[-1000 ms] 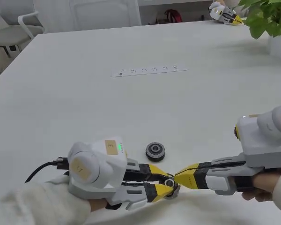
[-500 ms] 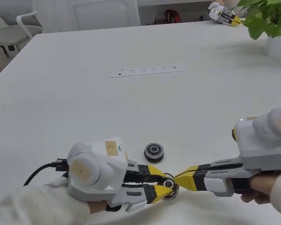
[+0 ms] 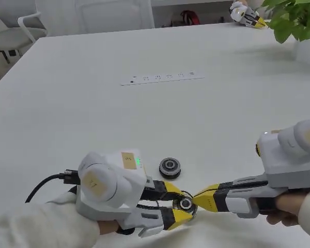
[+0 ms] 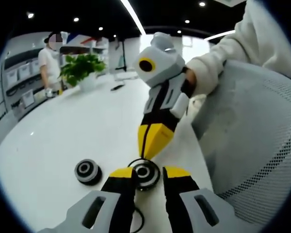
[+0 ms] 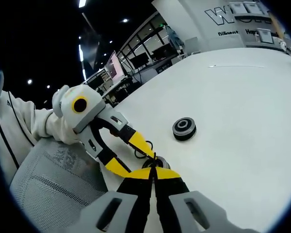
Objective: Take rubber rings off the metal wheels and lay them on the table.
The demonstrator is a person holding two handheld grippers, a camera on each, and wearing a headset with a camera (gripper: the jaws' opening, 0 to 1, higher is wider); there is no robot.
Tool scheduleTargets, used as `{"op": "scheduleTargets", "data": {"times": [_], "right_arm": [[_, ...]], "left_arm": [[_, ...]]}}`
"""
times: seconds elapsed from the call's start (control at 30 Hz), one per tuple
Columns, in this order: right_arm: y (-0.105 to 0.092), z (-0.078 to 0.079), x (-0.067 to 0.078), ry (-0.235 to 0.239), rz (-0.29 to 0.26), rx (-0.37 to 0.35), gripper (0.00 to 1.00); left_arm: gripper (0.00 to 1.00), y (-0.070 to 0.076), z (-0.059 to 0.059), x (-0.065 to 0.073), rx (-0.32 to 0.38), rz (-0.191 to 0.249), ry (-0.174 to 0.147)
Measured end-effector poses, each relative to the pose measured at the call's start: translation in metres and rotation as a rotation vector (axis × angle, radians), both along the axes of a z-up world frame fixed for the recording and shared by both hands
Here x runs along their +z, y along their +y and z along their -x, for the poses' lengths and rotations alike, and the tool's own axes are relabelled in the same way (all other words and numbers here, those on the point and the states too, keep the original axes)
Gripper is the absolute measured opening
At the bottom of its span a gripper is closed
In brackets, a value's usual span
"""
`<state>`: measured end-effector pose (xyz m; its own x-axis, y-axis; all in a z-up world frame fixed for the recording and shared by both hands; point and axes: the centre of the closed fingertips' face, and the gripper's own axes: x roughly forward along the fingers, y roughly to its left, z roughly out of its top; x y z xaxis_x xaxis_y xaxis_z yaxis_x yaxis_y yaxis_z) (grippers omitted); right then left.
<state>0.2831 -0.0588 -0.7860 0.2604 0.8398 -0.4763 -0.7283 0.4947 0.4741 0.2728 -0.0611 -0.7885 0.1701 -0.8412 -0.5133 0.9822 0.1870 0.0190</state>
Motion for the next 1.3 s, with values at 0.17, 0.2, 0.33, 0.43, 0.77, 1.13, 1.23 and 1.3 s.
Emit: {"op": "scheduleTargets", "data": {"times": [0.17,0.2,0.33,0.43,0.77,1.13,1.23,1.3], "right_arm": [[-0.002,-0.001,0.001,-0.006,-0.001,0.002,0.0],[-0.002,-0.001,0.001,-0.007,0.004,0.004,0.0],[-0.003,0.001,0.001,-0.012,0.013,0.012,0.0],[-0.003,0.003,0.003,-0.016,0.014,0.02,0.0],[-0.004,0.008,0.01,-0.058,0.043,0.062,0.0],[-0.011,0.005,0.028,-0.085,0.014,0.031,0.0],[-0.012,0.004,0.035,-0.094,0.001,0.018,0.0],[-0.013,0.003,0.039,-0.102,-0.003,0.014,0.0]], "left_arm": [[0.25,-0.001,0.003,0.007,-0.016,0.008,0.0],[0.26,-0.002,0.004,0.01,-0.021,0.015,-0.001],[0.32,-0.003,0.002,0.019,-0.017,0.032,-0.015],[0.33,-0.002,-0.001,0.025,-0.013,0.041,-0.031],[0.45,0.003,-0.008,0.041,0.006,0.066,-0.042],[0.57,0.011,-0.013,0.056,0.016,0.073,-0.072],[0.58,0.014,-0.016,0.061,0.024,0.079,-0.083],[0.59,0.016,-0.018,0.065,0.035,0.091,-0.083]]}}
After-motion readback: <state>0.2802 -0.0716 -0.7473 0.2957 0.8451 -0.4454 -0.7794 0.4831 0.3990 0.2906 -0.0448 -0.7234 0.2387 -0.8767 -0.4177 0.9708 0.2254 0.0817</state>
